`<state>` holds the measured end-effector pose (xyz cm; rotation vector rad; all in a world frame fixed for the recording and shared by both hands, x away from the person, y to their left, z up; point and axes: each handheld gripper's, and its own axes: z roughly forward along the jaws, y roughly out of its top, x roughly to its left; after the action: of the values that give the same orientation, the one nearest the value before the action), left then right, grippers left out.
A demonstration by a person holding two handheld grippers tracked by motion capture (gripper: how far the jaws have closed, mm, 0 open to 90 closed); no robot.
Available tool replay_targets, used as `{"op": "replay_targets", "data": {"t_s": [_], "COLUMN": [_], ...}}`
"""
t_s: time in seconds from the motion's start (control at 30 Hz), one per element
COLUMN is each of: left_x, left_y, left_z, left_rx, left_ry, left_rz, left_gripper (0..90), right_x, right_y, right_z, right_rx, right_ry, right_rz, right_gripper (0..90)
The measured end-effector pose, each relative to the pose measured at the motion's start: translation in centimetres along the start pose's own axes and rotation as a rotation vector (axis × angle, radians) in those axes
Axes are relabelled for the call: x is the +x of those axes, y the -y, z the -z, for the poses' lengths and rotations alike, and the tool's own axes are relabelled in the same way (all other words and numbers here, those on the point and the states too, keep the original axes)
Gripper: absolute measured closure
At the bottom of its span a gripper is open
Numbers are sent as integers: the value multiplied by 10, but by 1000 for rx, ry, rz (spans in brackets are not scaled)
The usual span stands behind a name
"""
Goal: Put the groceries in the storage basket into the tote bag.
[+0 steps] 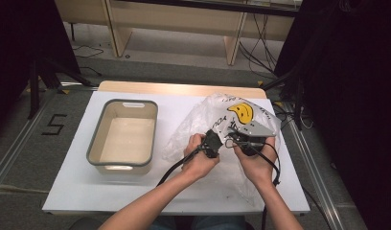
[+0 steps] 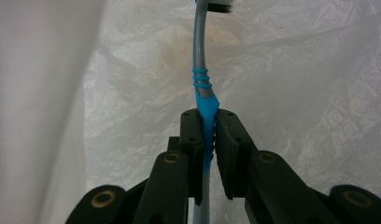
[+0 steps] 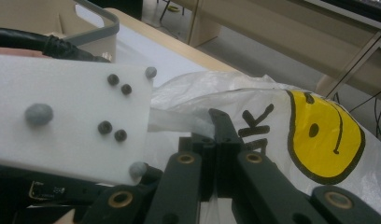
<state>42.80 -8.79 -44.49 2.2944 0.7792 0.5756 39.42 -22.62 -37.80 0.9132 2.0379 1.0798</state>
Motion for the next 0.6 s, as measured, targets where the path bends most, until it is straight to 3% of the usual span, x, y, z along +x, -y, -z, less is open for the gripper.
{"op": "replay_targets", "data": {"t_s": [0.33, 0.5, 0.6], "left_x": [0, 0, 1], "left_y": [1, 2, 3], "left_z": [-11, -10, -1], "left_rx": [44, 42, 17], "left_ry": [-3, -6, -7], "left_rz": [-32, -44, -47], "left_gripper": [790, 677, 603], "right_x": [-1, -2, -3], "right_y": [1, 2, 2], "right_z": [-1, 0, 0], "right_rx": [4, 3, 1], "right_ry": [-1, 4, 6], "right_rz": [-3, -5, -5], "right_gripper": [900, 900, 900]}}
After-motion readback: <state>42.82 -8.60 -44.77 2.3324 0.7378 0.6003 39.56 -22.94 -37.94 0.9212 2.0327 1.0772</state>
